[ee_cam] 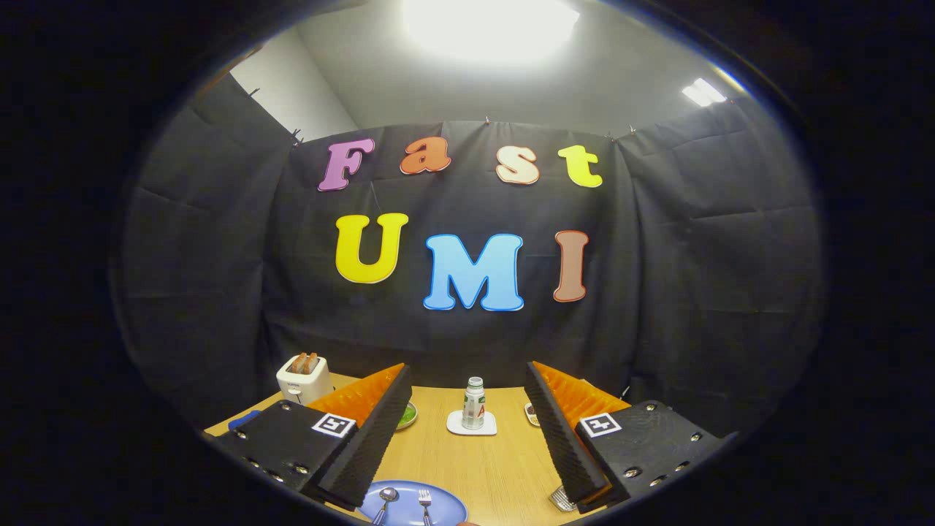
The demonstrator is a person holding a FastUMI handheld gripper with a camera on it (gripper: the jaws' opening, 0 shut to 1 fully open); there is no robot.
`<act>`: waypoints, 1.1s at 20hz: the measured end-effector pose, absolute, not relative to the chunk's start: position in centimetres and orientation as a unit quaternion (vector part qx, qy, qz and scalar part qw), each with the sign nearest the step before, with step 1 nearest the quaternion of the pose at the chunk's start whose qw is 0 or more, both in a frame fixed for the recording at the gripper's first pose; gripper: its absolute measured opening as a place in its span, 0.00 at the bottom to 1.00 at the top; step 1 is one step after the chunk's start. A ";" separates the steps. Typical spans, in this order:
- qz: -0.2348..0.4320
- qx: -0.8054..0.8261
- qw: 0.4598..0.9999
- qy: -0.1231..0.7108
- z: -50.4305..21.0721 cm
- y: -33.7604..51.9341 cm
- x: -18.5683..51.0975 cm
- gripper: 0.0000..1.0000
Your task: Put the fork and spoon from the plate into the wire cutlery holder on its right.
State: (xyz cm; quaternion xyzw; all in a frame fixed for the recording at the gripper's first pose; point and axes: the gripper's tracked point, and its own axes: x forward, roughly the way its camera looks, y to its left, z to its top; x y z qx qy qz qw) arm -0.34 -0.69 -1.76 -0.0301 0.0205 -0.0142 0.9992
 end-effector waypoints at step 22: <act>0.077 -0.101 0.951 0.284 -22.1 5.7 -1.6 0.96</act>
